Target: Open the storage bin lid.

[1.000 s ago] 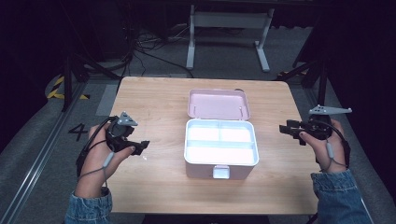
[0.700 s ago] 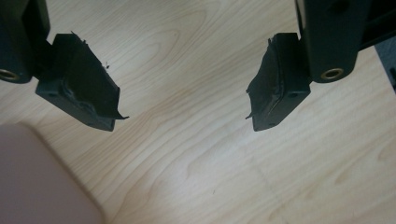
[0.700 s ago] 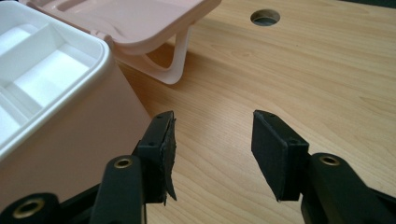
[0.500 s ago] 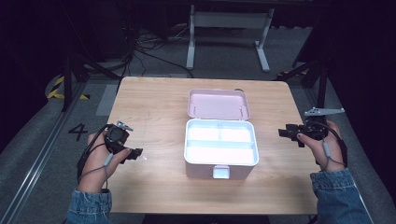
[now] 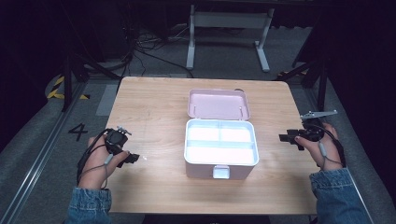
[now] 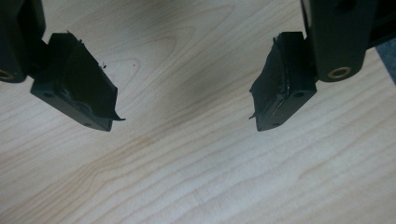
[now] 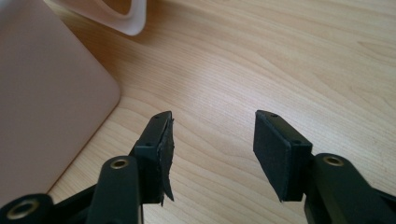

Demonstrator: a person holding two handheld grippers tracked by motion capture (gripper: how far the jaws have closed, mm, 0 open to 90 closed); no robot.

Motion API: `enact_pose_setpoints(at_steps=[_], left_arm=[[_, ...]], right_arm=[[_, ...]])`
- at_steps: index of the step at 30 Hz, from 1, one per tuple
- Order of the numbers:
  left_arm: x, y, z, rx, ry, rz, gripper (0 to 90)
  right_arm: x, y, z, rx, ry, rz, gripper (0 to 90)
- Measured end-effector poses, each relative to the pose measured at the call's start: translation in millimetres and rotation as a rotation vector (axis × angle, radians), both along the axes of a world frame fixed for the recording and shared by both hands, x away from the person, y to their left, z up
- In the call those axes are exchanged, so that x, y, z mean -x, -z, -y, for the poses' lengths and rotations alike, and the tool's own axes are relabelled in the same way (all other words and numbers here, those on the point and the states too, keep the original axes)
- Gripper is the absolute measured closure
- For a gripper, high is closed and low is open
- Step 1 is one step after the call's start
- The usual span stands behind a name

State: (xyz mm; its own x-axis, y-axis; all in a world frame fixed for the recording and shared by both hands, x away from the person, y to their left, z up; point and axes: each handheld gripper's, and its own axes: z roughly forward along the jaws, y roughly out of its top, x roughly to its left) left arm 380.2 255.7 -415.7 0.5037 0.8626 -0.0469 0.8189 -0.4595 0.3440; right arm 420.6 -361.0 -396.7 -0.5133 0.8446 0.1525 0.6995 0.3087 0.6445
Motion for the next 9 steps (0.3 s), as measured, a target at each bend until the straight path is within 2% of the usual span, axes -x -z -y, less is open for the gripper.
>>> enact_pose_setpoints(at_steps=[4,9], left_arm=[[-1.0,2.9,-1.2,-0.008,0.004,-0.023,22.3],[-2.5,1.3,-0.3,0.005,-0.001,-0.007,22.2]], right_arm=[[-1.2,4.6,-0.3,0.004,-0.002,-0.021,48.1],[0.3,4.8,-0.3,0.006,-0.004,-0.019,47.1]])
